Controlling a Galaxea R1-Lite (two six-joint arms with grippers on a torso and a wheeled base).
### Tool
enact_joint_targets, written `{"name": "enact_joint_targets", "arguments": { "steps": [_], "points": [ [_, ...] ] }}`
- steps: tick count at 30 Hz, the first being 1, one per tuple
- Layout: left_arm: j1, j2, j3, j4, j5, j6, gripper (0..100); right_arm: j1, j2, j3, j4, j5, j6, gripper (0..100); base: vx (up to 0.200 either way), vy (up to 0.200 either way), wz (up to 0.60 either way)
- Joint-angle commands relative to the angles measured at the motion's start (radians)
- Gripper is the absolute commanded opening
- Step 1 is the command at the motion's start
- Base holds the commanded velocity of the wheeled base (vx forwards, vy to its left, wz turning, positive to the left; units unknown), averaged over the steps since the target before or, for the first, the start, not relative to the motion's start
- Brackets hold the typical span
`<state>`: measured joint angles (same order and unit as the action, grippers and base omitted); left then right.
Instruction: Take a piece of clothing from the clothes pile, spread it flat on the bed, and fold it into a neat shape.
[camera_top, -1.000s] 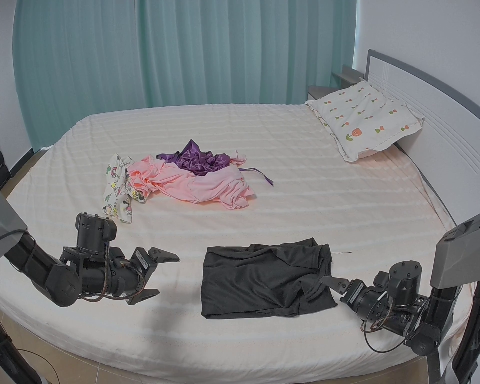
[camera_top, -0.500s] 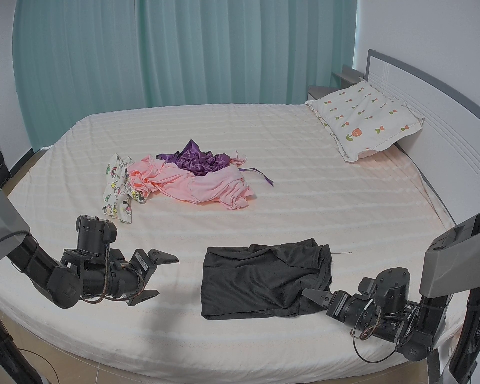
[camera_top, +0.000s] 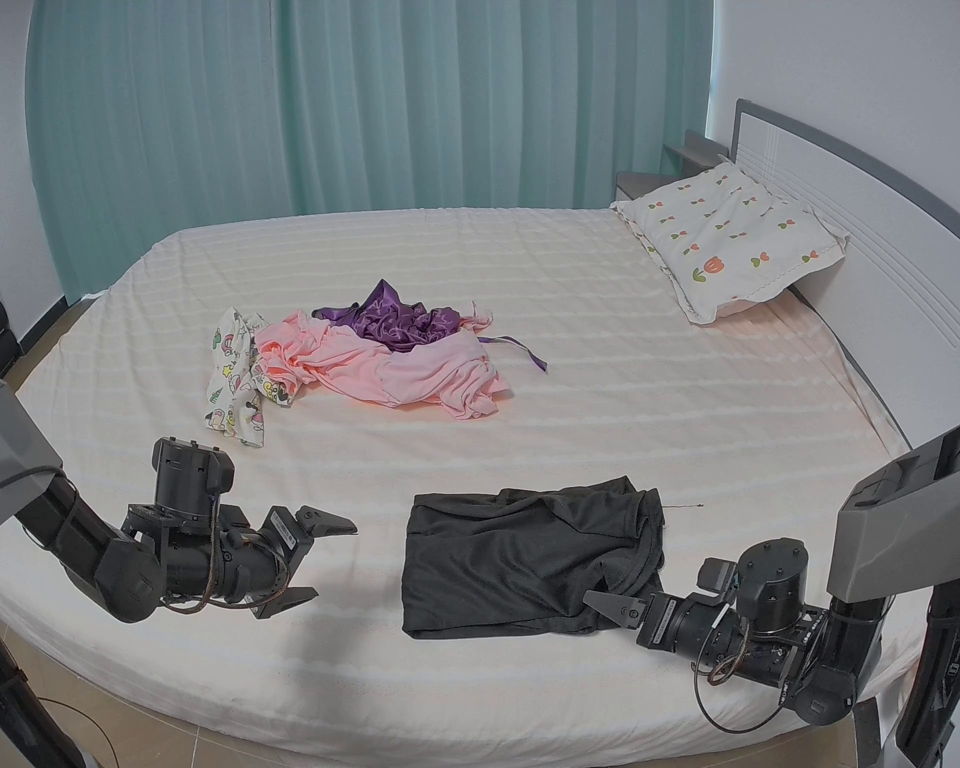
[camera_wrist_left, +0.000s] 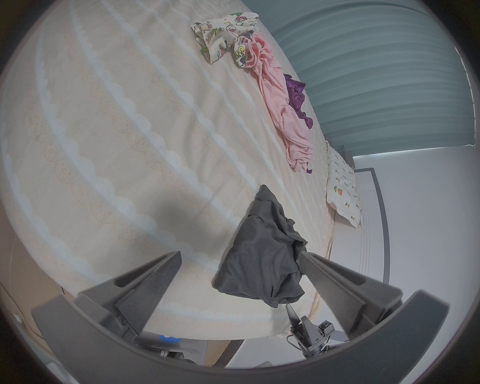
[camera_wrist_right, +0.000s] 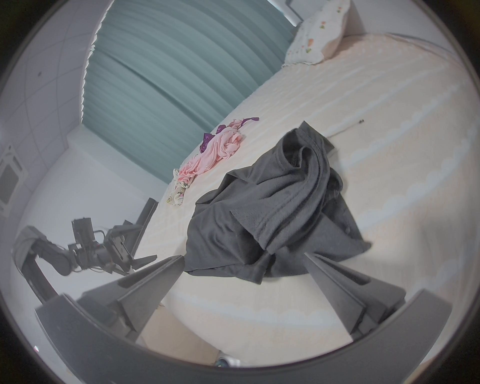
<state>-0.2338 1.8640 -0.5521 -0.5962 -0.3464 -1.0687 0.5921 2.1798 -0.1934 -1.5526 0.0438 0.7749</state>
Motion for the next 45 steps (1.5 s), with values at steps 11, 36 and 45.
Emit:
{"name": "enact_joint_targets", "arguments": {
  "steps": [11, 36, 45],
  "points": [
    [0.001, 0.001, 0.001, -0.001, 0.000, 0.000, 100, -0.014, 0.087, -0.060, -0.011, -0.009, -0.112, 100, 0.000, 0.000, 0.00],
    [0.001, -0.002, 0.004, -0.001, 0.000, 0.000, 100, -0.153, -0.025, 0.088, -0.011, -0.015, -0.204, 0, 0.000, 0.000, 0.00],
    [-0.001, -0.002, 0.004, 0.001, 0.000, 0.000, 100, -0.199, 0.044, 0.161, -0.011, 0.050, -0.278, 0, 0.000, 0.000, 0.00]
  ]
}}
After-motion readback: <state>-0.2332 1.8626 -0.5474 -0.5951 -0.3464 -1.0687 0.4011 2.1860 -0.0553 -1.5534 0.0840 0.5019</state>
